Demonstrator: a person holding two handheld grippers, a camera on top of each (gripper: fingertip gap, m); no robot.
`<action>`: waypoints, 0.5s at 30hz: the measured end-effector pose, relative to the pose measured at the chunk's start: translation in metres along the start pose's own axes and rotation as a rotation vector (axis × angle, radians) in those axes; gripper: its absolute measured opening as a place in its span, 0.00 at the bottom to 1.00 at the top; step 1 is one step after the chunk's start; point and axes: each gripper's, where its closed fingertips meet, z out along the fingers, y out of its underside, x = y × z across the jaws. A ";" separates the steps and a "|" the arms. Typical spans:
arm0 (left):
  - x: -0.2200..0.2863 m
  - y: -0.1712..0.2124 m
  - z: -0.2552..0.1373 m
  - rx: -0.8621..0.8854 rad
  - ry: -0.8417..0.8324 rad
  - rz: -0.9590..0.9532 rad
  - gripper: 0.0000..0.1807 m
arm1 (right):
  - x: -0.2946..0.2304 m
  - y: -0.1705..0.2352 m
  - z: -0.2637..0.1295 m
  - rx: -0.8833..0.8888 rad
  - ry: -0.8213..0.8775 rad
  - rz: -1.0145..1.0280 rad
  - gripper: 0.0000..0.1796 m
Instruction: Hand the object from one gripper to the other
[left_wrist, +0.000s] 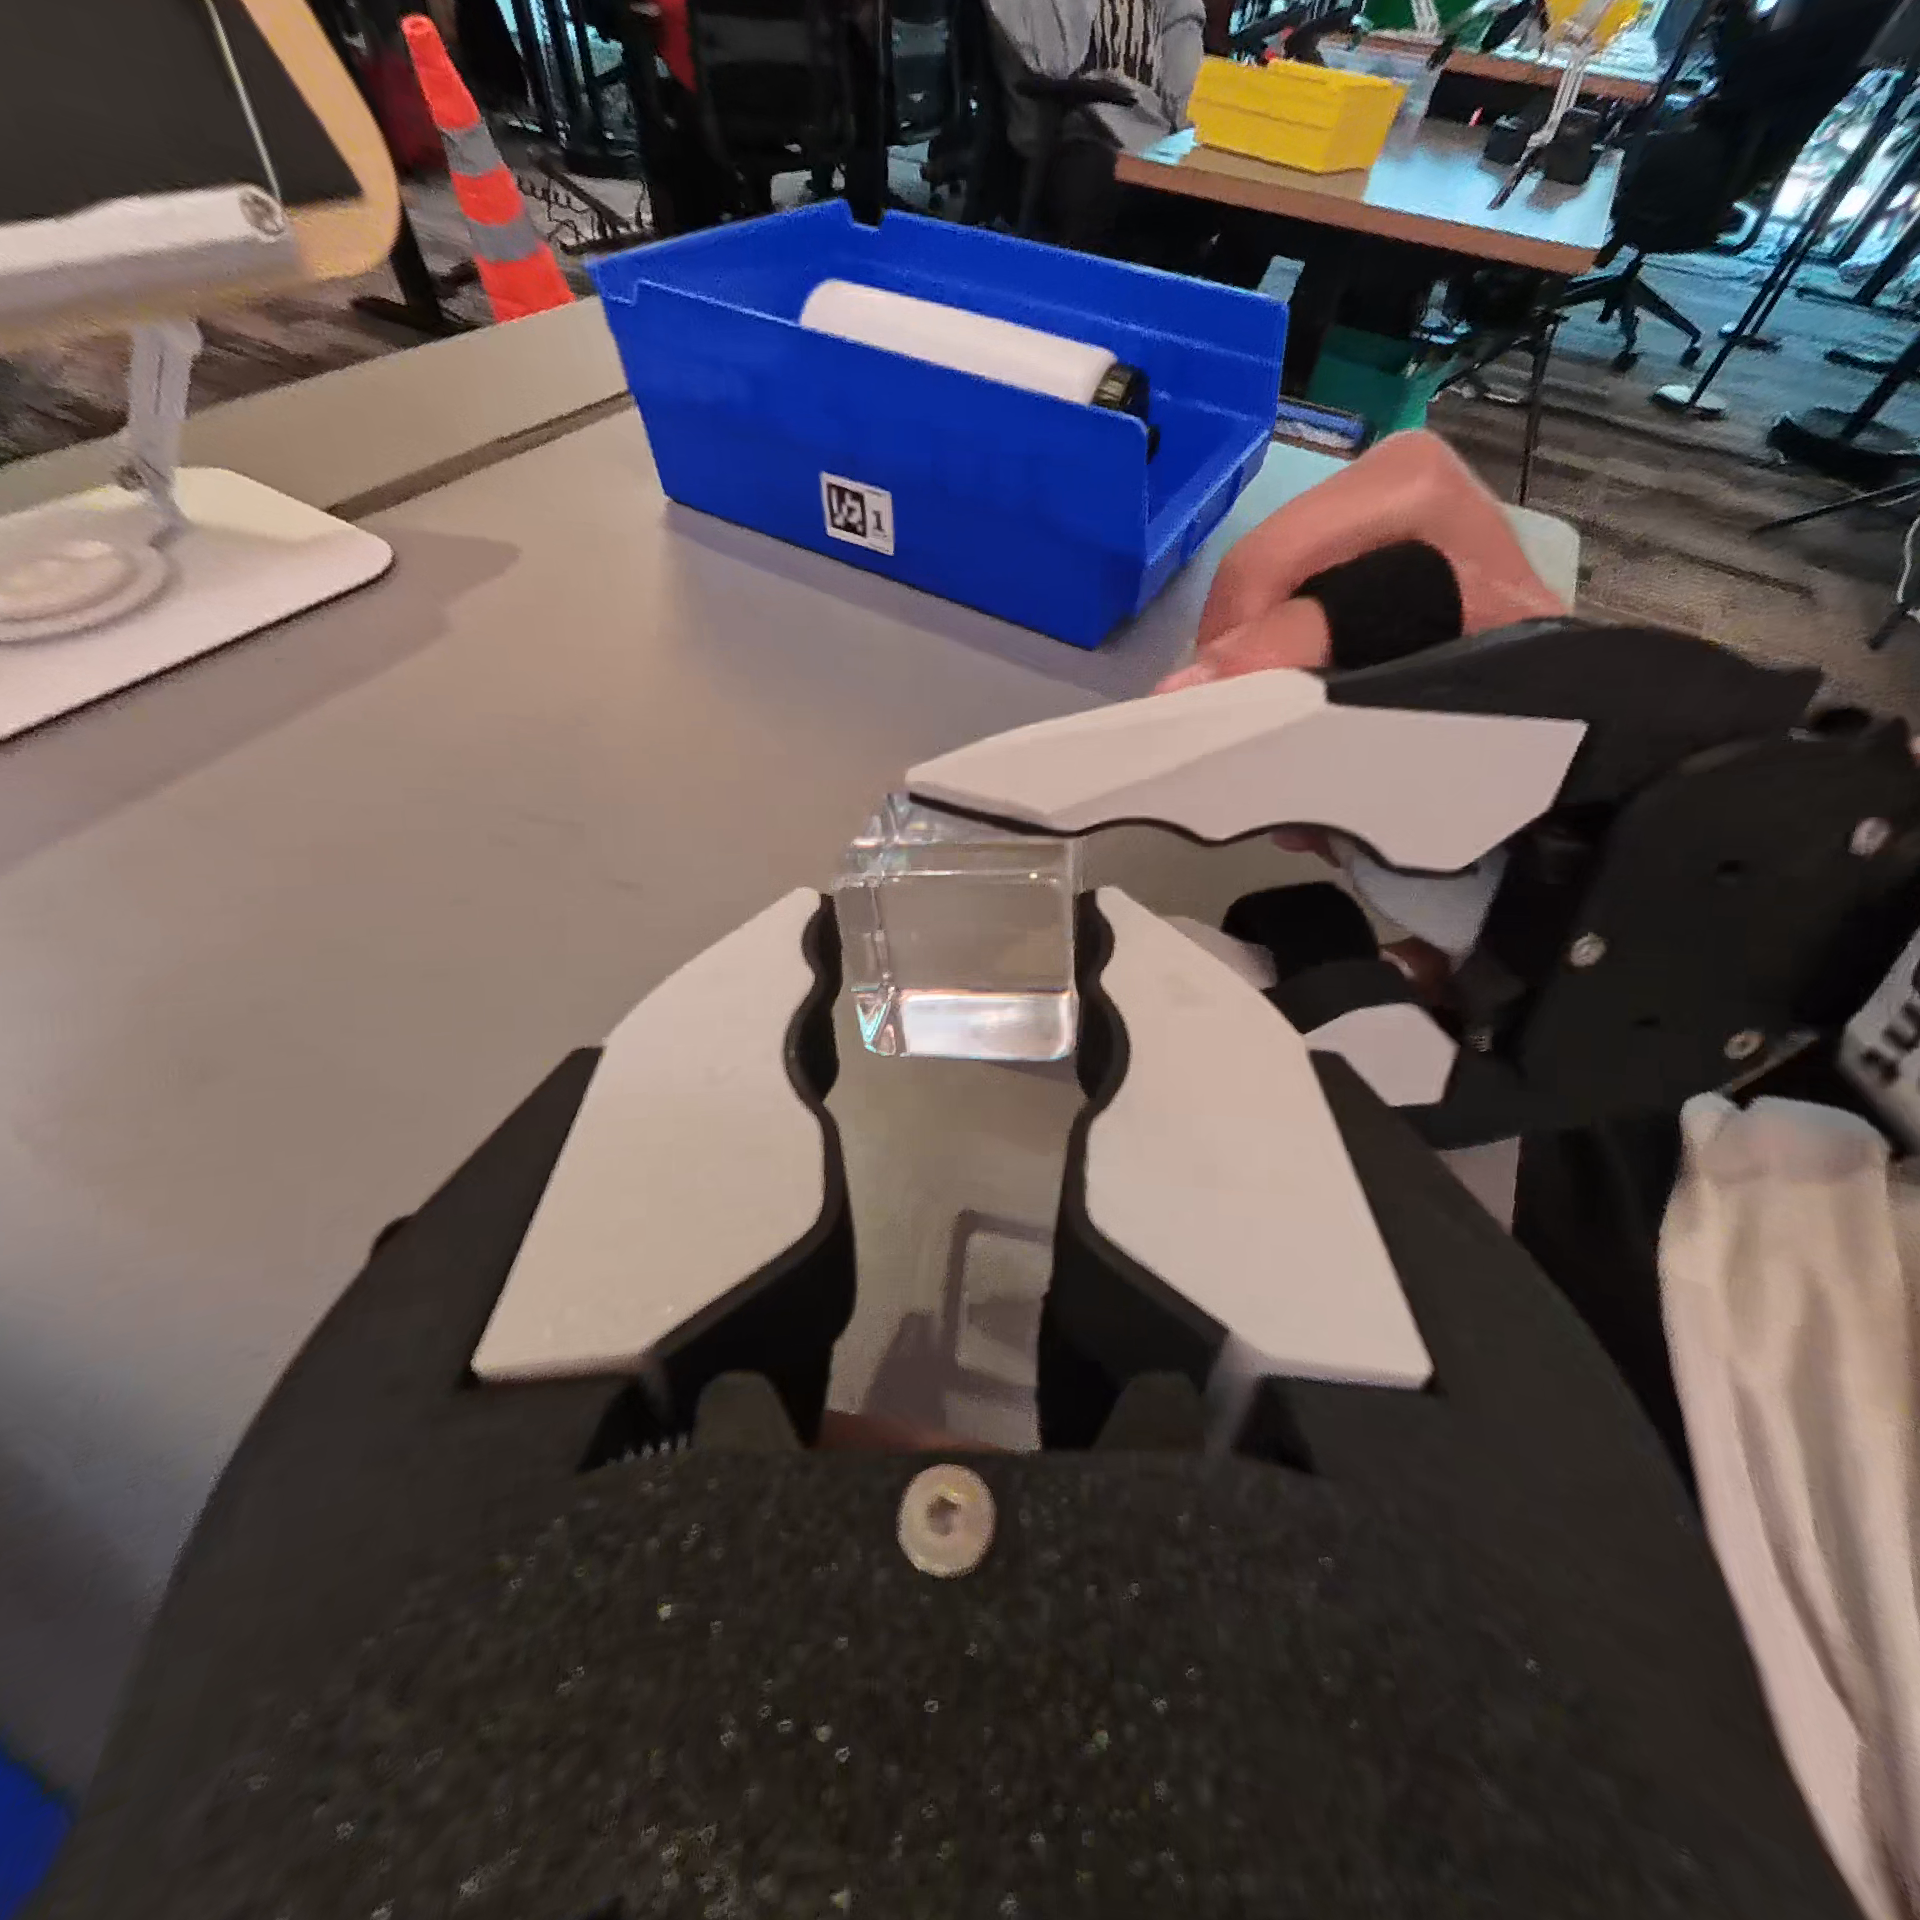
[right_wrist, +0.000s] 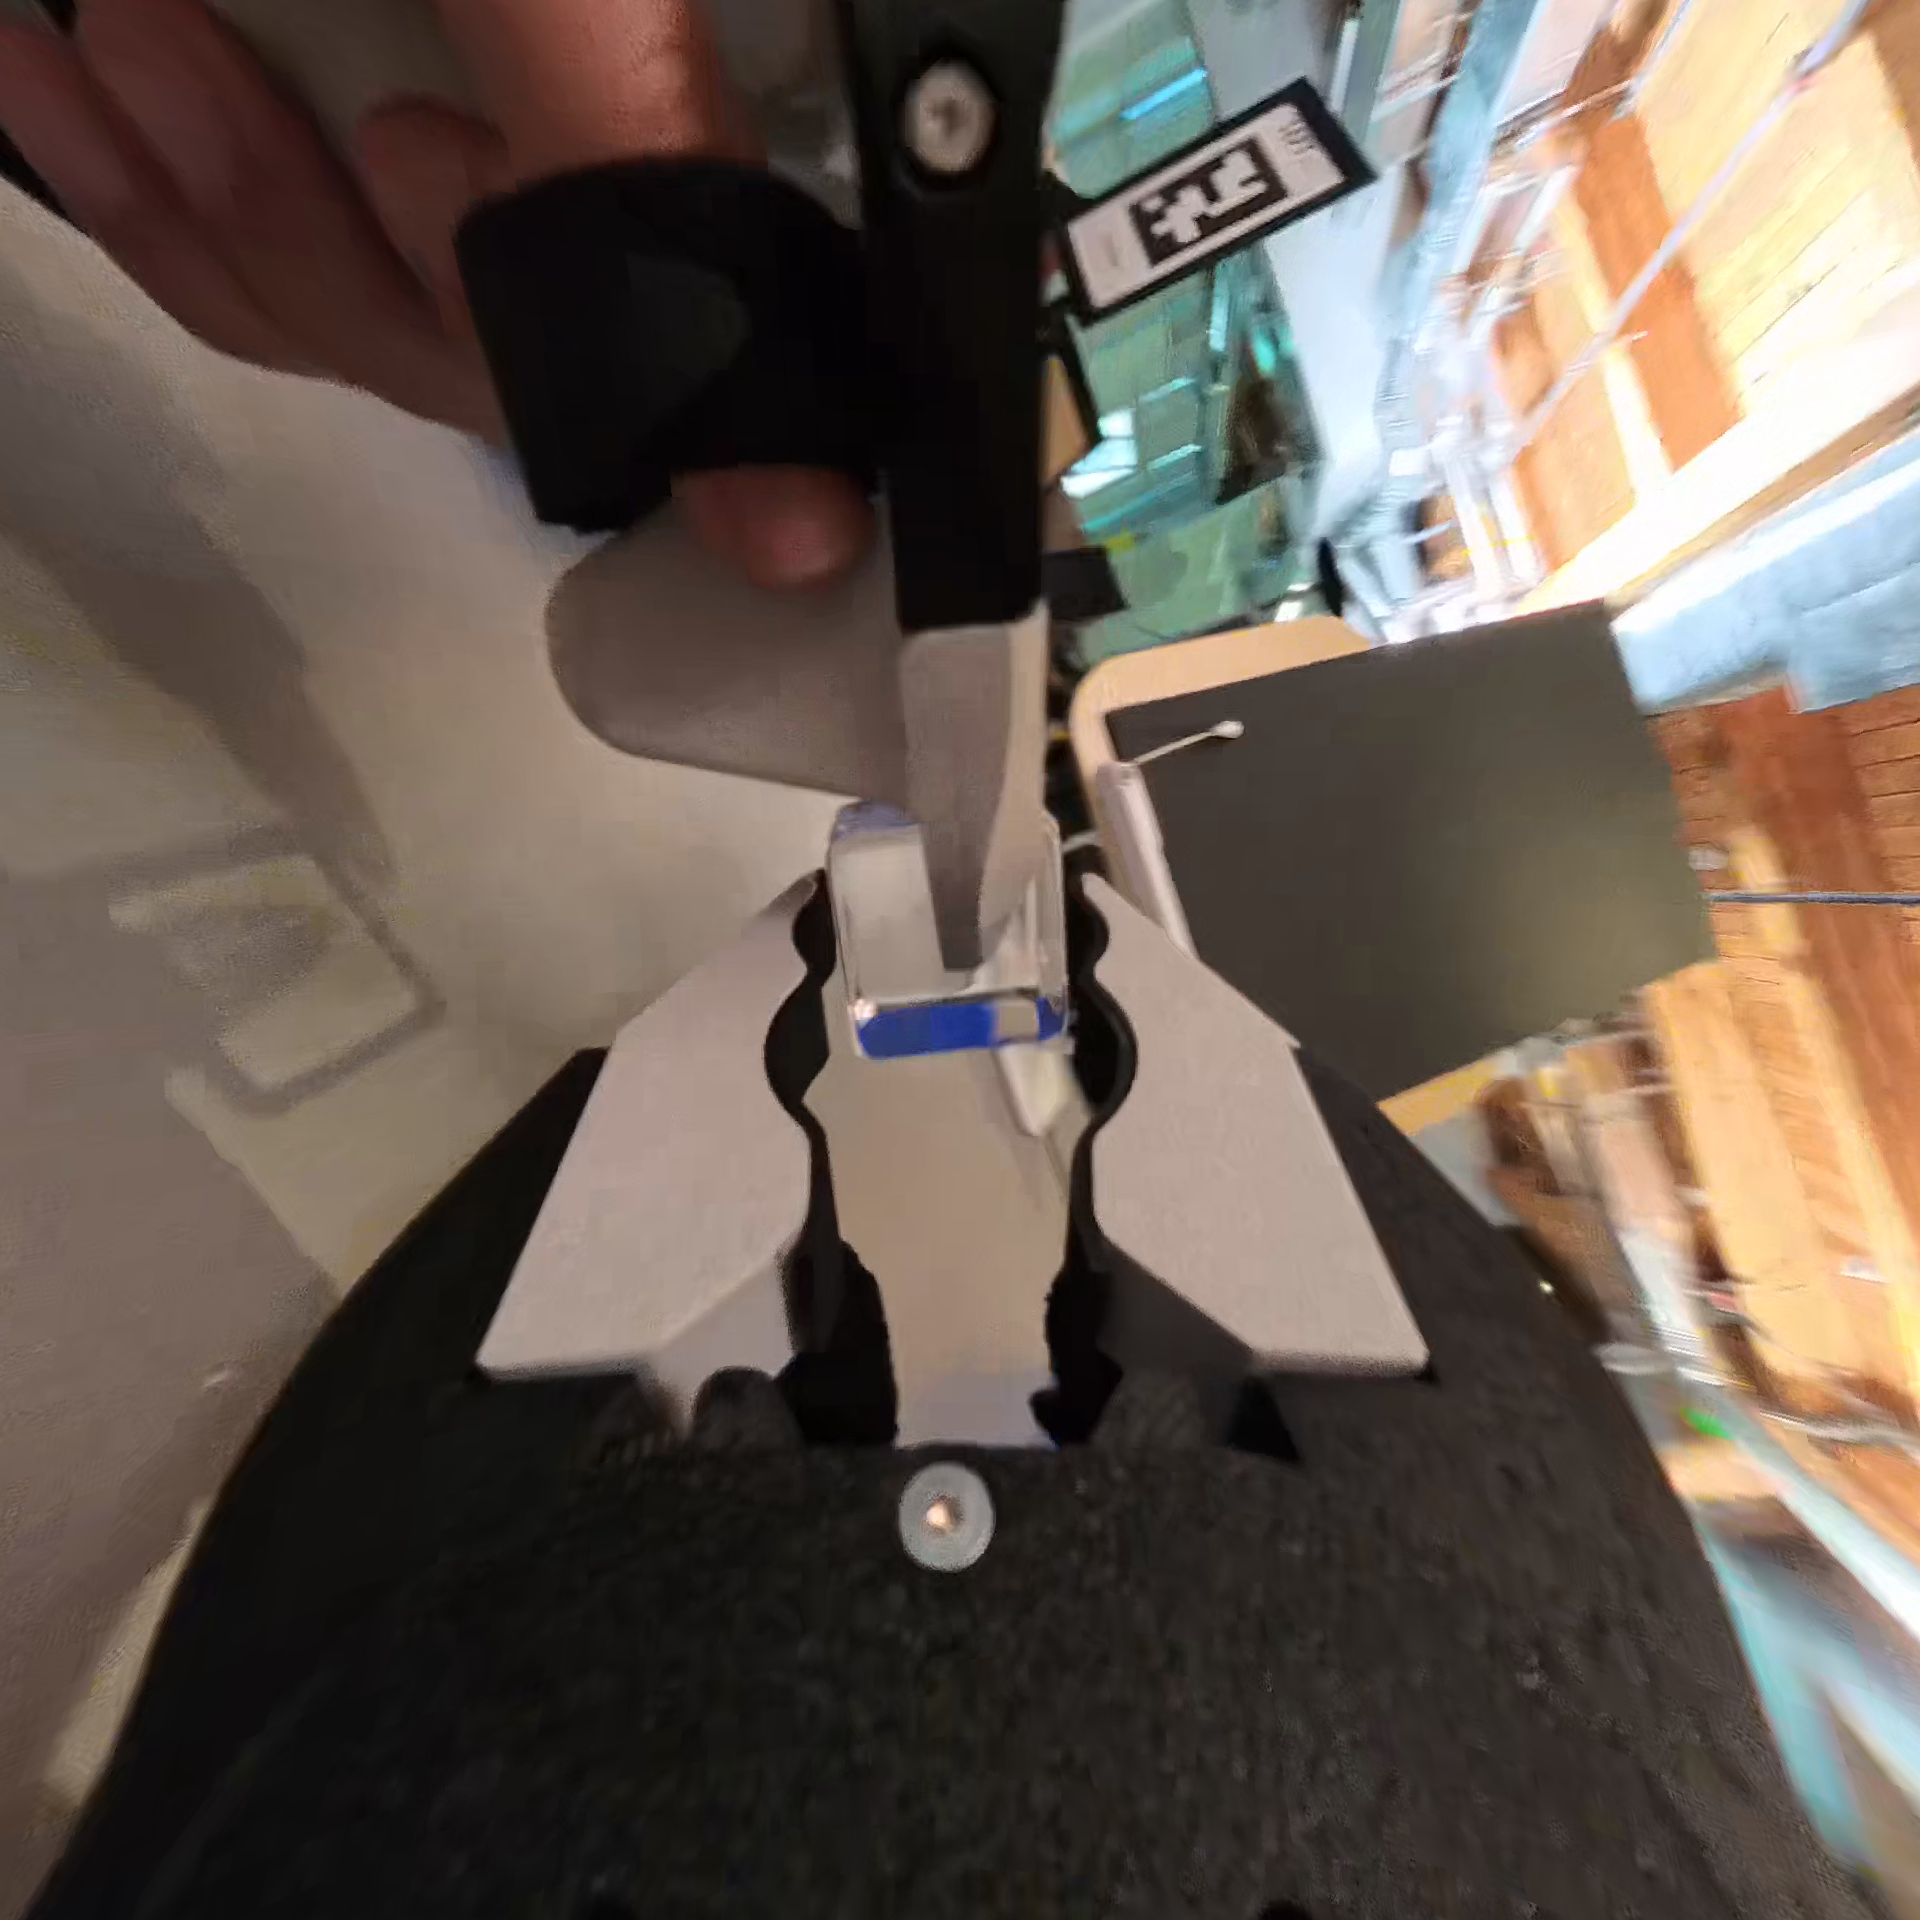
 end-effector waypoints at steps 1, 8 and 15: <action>-0.005 0.002 -0.001 0.000 -0.012 -0.009 0.24 | -0.002 -0.001 -0.002 0.020 -0.051 0.074 0.27; -0.031 -0.021 -0.036 0.271 0.289 -0.421 0.24 | 0.025 -0.010 -0.028 0.316 -0.532 1.116 0.32; 0.004 -0.030 -0.030 0.276 0.409 -0.368 0.23 | 0.013 -0.025 -0.033 0.443 -0.984 1.604 0.32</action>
